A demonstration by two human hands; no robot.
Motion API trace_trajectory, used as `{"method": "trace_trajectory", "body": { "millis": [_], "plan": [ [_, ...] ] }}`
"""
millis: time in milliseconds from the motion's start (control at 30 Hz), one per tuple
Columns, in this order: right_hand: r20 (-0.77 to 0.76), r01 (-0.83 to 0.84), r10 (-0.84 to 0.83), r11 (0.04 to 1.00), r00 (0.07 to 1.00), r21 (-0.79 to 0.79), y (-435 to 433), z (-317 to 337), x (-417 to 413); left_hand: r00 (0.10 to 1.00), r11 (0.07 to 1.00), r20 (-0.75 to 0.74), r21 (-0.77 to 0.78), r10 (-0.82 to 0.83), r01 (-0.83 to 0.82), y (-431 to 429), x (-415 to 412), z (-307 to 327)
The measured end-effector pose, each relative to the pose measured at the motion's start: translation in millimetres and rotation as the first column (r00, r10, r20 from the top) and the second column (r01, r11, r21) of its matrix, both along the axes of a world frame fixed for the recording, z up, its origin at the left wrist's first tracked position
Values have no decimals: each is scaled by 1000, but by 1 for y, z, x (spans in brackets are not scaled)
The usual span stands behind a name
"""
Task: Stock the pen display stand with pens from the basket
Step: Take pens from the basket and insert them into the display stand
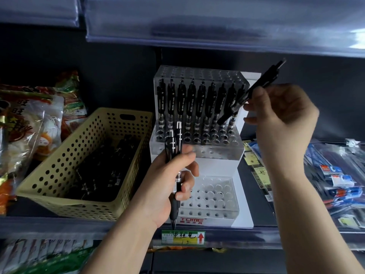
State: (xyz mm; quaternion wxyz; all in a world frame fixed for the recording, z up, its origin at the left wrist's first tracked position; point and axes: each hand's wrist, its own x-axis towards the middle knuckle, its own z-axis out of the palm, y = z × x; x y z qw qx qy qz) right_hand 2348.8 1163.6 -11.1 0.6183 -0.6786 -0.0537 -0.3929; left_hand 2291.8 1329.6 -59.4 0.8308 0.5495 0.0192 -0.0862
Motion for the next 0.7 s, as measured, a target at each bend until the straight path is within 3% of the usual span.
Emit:
{"method": "trace_trajectory", "body": {
  "millis": [133, 500, 700],
  "plan": [
    [20, 119, -117, 981, 993, -151, 3, -7, 6, 1000, 995, -13, -92, 26, -27, 0, 0, 2],
    [-4, 187, -207, 891, 978, -413, 15, -14, 10, 974, 974, 84, 66, 211, -216, -2, -5, 3],
    [-61, 188, -249, 852, 967, -489, 17, -18, 13, 967, 970, 98, 45, 234, -239, 1, -5, 3]
  ]
}}
